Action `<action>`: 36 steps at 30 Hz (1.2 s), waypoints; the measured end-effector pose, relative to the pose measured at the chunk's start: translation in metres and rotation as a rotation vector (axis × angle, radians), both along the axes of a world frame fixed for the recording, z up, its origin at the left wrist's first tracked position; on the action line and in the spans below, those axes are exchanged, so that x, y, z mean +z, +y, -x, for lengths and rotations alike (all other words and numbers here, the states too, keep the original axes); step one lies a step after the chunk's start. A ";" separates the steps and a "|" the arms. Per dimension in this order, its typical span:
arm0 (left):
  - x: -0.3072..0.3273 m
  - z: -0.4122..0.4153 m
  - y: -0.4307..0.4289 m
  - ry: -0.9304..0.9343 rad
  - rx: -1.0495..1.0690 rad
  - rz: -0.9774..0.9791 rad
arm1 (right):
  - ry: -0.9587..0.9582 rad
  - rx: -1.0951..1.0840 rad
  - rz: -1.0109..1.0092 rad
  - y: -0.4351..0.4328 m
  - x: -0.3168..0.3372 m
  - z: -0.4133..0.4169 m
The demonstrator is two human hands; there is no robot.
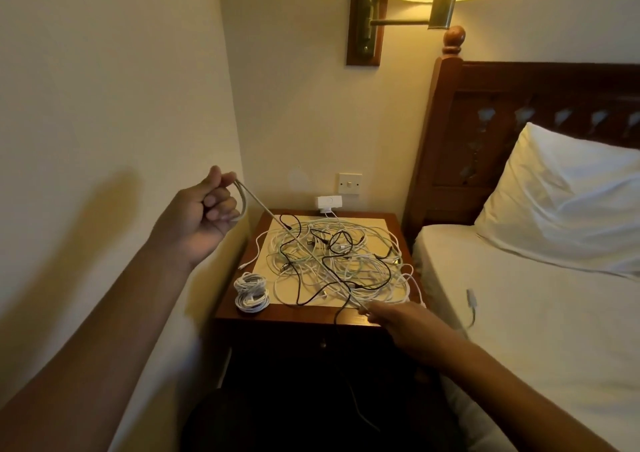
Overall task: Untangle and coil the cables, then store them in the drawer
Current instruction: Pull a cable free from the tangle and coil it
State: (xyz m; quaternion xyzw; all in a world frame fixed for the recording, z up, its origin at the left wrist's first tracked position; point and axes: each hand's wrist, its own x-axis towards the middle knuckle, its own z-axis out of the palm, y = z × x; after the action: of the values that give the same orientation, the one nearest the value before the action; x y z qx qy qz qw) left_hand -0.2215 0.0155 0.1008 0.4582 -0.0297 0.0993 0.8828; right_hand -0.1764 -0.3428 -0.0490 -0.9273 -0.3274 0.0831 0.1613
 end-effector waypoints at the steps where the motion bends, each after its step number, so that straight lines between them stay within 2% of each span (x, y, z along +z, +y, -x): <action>1: 0.003 -0.001 -0.001 -0.018 0.009 0.014 | 0.011 -0.032 0.018 -0.005 -0.007 0.001; 5: 0.008 0.003 0.004 -0.046 0.045 0.065 | 0.014 -0.185 0.035 -0.039 -0.024 -0.010; 9: 0.000 0.003 0.002 -0.023 0.080 0.119 | 0.021 -0.205 0.041 -0.065 -0.053 -0.024; 12: -0.007 0.008 -0.013 0.041 0.048 -0.008 | 0.111 -0.131 0.088 -0.080 -0.072 -0.039; 14: -0.010 0.017 -0.030 0.077 -0.090 -0.154 | 0.141 -0.108 0.085 -0.060 -0.037 -0.023; 17: -0.013 0.030 -0.061 0.098 -0.323 -0.332 | 0.081 -0.122 -0.163 -0.023 0.022 -0.001; 20: -0.018 0.036 -0.092 0.121 -0.423 -0.362 | 0.123 0.001 -0.466 0.017 0.067 0.021; 23: -0.022 0.036 -0.105 0.103 -0.447 -0.289 | 0.084 0.035 -0.657 0.051 0.083 0.033; 26: -0.018 0.034 -0.103 0.075 -0.412 -0.104 | 0.060 -0.022 -0.767 0.063 0.069 0.033; 30: -0.013 0.026 -0.094 0.001 -0.221 0.067 | 0.038 -0.035 -0.566 0.070 0.041 0.046; 32: -0.018 0.020 -0.092 -0.059 -0.096 -0.035 | 0.021 0.046 -0.461 0.079 0.044 0.064; 33: -0.021 0.020 -0.093 -0.076 -0.036 -0.161 | 0.014 0.091 -0.434 0.084 0.051 0.074; 36: -0.037 0.024 -0.093 -0.071 0.048 -0.721 | -0.060 0.169 -0.410 0.091 0.090 0.090</action>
State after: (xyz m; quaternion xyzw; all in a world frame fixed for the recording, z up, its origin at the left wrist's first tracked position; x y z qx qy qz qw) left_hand -0.2452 -0.0780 0.0638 0.7369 -0.0827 0.1193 0.6603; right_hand -0.2665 -0.2522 0.0409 -0.8464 -0.4187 0.0003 0.3290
